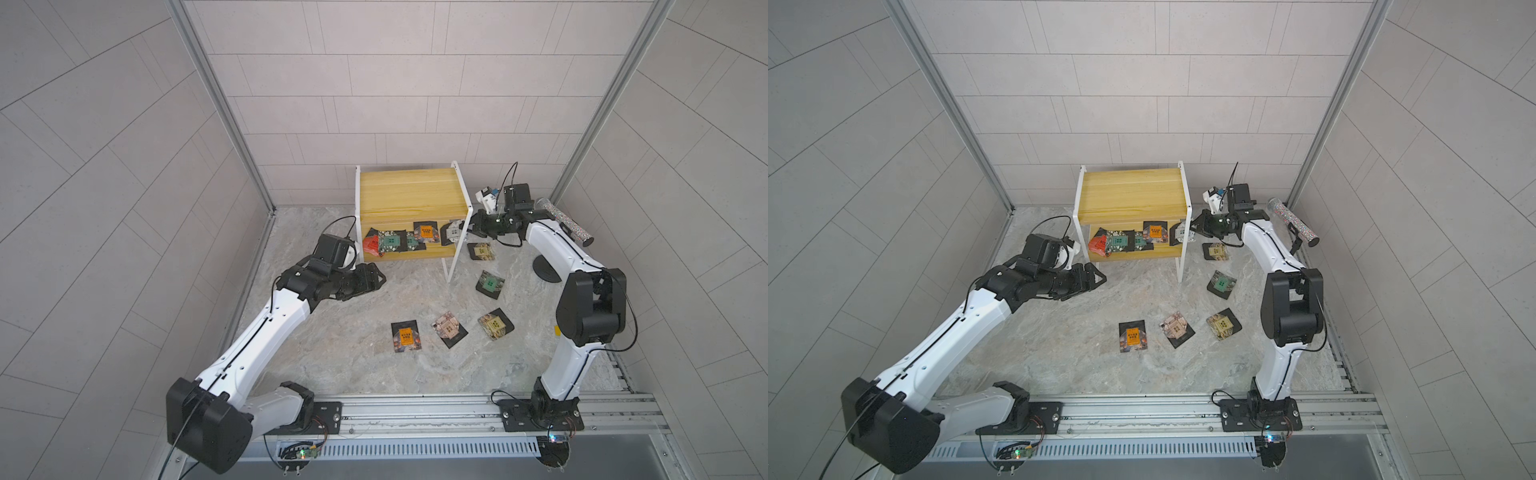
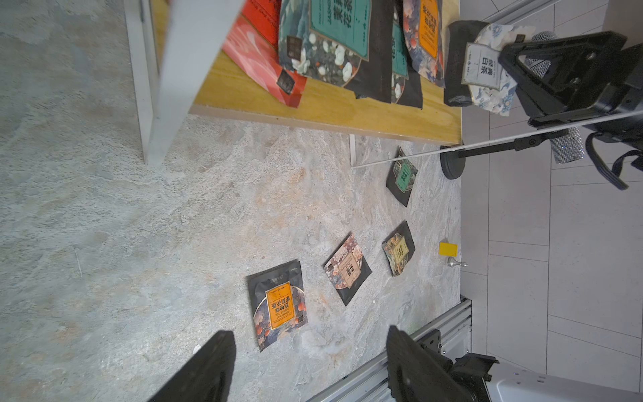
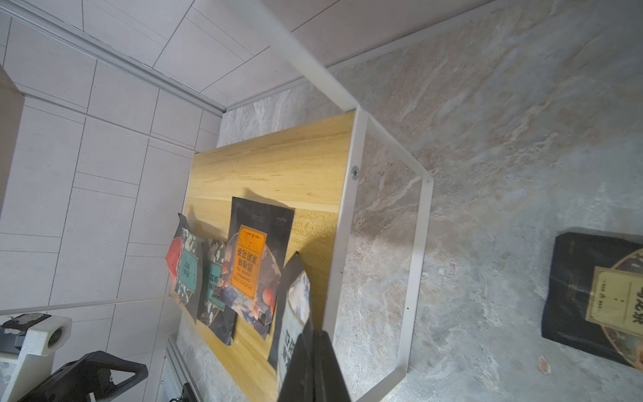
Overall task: Remove the tea bags from the shelf
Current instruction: Pick up the tea bag from the shelf, then place the tea bag at the center of the board.
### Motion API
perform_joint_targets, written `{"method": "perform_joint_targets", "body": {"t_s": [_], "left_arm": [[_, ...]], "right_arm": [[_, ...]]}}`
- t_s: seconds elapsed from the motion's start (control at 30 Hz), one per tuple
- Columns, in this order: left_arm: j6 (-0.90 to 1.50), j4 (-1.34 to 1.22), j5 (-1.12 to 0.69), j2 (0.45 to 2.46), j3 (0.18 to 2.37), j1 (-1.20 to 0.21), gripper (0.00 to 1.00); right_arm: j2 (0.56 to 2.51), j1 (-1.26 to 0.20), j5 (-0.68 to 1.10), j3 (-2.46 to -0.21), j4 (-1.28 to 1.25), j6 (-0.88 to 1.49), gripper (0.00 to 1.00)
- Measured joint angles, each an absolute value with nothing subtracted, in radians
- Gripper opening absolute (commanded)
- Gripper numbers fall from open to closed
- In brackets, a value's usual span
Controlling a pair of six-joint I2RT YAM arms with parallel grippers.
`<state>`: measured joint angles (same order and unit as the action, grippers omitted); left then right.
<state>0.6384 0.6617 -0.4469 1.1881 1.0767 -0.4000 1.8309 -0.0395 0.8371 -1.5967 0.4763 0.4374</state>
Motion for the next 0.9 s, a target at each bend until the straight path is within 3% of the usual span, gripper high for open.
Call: {"method": "perform_joint_targets", "body": {"t_s": [0.5, 0.9], "left_arm": [[0.639, 0.662, -0.447, 1.165, 1.076, -0.4, 0.73], [0.647, 0.662, -0.45, 1.127, 1.032, -0.4, 0.67]], "right_arm": [[1.652, 0.046, 0.79, -1.495, 0.476, 0.452, 0.0], [1.31, 0.112, 0.683, -1.264, 0.479, 0.501, 0.0]]}}
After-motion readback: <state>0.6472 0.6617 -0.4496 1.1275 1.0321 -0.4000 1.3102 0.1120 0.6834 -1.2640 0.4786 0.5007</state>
